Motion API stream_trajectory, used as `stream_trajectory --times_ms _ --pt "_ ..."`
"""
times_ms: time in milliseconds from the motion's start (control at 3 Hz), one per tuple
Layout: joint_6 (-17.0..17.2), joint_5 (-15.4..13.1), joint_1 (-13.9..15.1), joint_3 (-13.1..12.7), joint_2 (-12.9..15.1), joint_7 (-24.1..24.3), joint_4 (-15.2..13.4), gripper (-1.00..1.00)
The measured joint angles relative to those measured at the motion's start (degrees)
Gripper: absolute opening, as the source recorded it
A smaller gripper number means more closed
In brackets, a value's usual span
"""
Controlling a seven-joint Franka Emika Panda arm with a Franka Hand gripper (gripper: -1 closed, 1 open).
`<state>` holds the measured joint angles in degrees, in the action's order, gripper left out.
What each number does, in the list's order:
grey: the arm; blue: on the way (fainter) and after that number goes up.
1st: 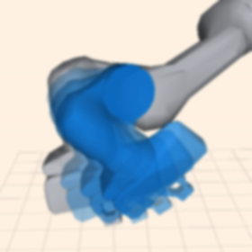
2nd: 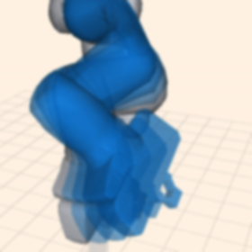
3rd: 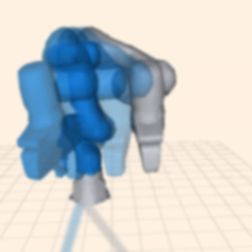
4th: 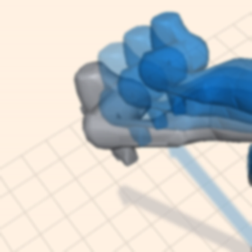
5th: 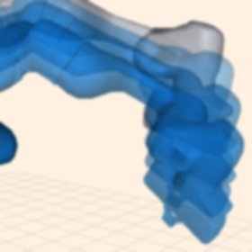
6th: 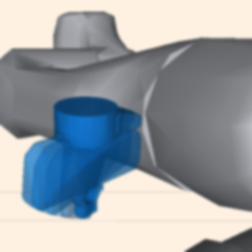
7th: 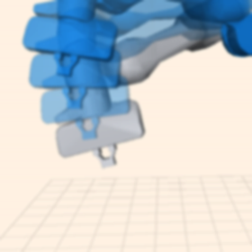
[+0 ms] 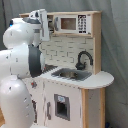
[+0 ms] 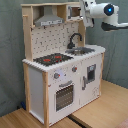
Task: Play with the kitchen
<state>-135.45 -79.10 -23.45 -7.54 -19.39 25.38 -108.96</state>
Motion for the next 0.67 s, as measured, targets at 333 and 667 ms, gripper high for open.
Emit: stream_trajectory --times_ms 333,667 --pt "3.0 -0.8 0.0 -0.6 -4.4 0.0 -4.5 1.0" --pt "5.9 -2.5 0.0 -1.4 -8.3 0.0 -7.9 1.0"
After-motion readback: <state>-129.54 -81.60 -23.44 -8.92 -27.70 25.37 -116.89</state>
